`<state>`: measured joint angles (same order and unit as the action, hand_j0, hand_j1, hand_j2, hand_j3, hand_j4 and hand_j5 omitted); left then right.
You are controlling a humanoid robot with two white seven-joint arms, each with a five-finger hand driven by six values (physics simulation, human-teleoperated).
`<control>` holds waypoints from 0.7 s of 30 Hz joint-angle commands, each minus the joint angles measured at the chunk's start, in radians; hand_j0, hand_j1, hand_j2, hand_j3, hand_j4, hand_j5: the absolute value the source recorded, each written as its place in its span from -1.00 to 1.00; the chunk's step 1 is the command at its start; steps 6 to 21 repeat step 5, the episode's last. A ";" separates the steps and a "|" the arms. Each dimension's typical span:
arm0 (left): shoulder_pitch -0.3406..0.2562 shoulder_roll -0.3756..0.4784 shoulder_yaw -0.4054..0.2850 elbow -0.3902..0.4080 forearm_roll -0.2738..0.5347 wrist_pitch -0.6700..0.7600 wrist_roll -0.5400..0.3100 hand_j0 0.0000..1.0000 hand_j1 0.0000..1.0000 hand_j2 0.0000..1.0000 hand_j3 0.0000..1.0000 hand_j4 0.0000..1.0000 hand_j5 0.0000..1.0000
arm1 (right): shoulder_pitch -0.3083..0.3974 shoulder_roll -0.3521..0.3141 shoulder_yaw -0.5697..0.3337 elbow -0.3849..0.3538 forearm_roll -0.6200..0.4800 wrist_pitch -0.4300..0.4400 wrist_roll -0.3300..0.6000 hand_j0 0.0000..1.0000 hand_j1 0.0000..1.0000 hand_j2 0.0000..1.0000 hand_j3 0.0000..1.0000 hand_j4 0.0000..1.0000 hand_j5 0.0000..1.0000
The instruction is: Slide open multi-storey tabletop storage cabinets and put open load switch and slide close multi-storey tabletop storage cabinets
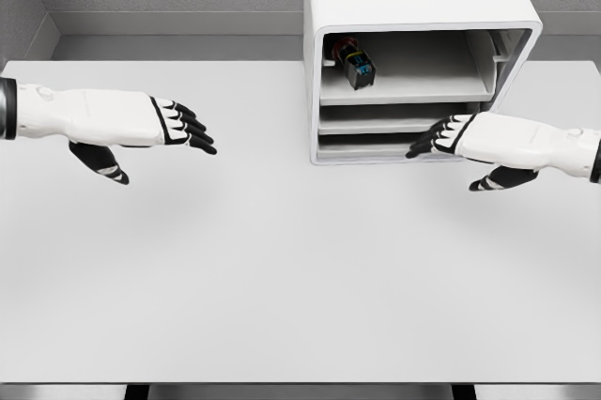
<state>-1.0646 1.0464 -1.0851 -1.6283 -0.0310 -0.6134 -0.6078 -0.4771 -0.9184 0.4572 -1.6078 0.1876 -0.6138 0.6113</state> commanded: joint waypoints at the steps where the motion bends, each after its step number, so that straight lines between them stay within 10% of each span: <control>1: 0.000 -0.003 0.002 0.002 0.006 0.003 0.000 1.00 1.00 1.00 1.00 1.00 1.00 | 0.000 -0.002 0.000 -0.006 -0.007 0.003 0.000 1.00 1.00 1.00 1.00 1.00 1.00; 21: -0.002 -0.003 0.002 0.002 0.003 0.003 0.000 1.00 1.00 1.00 1.00 1.00 1.00 | 0.002 -0.002 0.000 -0.006 -0.008 0.003 0.000 1.00 1.00 1.00 1.00 1.00 1.00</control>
